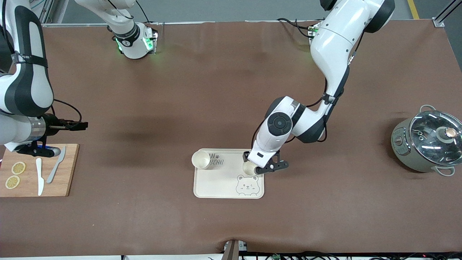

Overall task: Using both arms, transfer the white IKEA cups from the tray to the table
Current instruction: 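Lower the left gripper around a cup while the right gripper starts reaching, then reach the right gripper to the other cup and close on it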

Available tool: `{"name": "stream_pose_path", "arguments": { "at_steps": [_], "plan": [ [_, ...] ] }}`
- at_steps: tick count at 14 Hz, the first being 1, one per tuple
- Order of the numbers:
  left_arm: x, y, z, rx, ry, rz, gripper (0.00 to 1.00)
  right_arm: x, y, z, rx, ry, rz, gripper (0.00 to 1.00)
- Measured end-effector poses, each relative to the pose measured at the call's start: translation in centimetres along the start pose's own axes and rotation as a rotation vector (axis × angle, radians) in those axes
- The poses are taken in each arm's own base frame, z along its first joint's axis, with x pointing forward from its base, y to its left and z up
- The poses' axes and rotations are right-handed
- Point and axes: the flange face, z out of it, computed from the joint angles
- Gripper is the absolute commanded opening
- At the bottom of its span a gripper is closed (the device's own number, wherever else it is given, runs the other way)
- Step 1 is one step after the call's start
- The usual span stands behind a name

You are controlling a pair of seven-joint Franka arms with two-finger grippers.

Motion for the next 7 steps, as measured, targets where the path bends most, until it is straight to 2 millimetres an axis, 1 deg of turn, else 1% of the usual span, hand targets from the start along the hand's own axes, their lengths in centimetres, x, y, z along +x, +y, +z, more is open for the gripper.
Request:
{"name": "stream_pose_path", "arguments": {
  "at_steps": [1,2,3,4,5,7],
  "plan": [
    [0.0,0.0,0.2,0.001,-0.001,0.000,0.26,-0.4,-1.5,0.1,-0.010,-0.007,0.044,1.00],
    [0.0,-0.1,0.3,0.002,-0.003,0.000,0.11,-0.8,-3.1,0.3,-0.023,-0.014,0.066,1.00],
    [0.0,-0.1,0.5,0.003,-0.004,-0.001,0.03,-1.1,-4.6,0.8,-0.036,-0.024,0.074,1.00],
    [0.0,-0.1,0.6,0.004,-0.005,-0.001,0.00,-1.2,-5.8,1.8,-0.039,-0.043,0.074,1.00],
    [0.0,-0.2,0.6,0.005,-0.005,-0.001,0.00,-0.9,-6.7,3.1,-0.015,-0.068,0.073,1.00],
    [0.1,-0.3,0.8,0.005,-0.005,-0.003,0.00,0.4,-7.8,5.7,0.067,-0.123,0.085,1.00]
  ]
}}
